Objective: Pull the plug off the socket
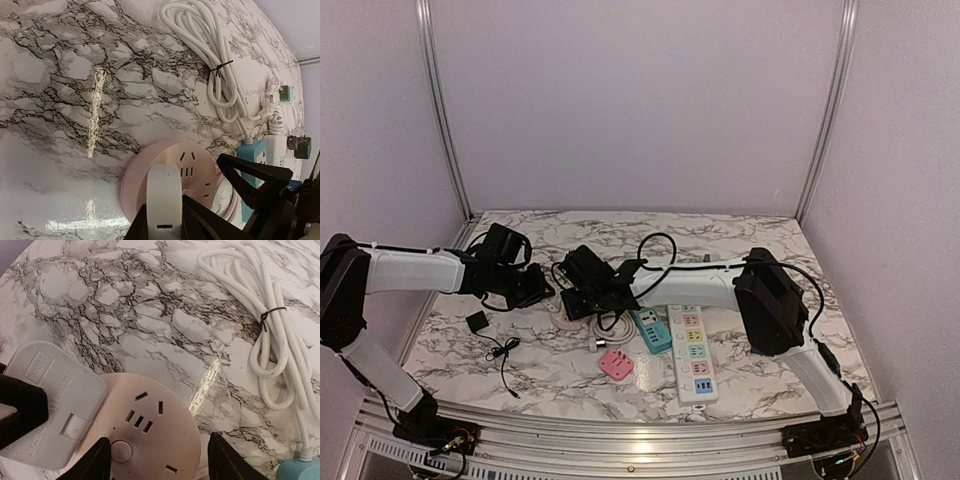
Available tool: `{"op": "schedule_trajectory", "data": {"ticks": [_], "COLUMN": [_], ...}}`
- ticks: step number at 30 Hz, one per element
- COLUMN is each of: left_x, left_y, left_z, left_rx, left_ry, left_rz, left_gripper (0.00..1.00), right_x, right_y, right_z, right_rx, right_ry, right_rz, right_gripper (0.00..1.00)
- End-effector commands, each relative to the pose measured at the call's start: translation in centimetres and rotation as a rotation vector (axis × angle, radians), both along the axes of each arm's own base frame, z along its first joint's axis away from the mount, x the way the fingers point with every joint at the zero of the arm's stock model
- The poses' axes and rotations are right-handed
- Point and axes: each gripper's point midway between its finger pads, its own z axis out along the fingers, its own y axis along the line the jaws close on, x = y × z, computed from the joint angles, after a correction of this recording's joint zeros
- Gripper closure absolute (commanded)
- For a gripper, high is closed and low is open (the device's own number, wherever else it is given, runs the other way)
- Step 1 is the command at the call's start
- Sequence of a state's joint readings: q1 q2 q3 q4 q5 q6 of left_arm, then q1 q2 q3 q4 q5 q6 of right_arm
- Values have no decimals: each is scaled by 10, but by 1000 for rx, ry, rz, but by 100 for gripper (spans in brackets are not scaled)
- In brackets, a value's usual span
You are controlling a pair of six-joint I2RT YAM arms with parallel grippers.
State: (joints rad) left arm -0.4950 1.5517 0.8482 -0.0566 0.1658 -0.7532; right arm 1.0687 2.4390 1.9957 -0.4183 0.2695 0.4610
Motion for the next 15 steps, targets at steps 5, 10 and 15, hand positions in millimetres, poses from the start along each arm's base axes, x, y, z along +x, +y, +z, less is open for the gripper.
{"op": "schedule_trajectory", "data": {"ticks": [5, 10, 15], "left_x": [7, 5, 4], "left_y": [-44, -53, -59], "left_z": [60, 70, 84], "left_rx": [-224, -320, -381], "left_ry": [-186, -219, -255], "left_rz": [-98, -115, -137], "left_gripper": [100, 100, 100], "right_x": [-35, -39, -40], "right_y": [-43, -45, -47], "right_z": [-89, -98, -104], "right_rx": [-230, -218, -227], "right_ry": [177, 209, 216], "right_rz": [32, 36, 39], "right_gripper": [33, 32, 32]}}
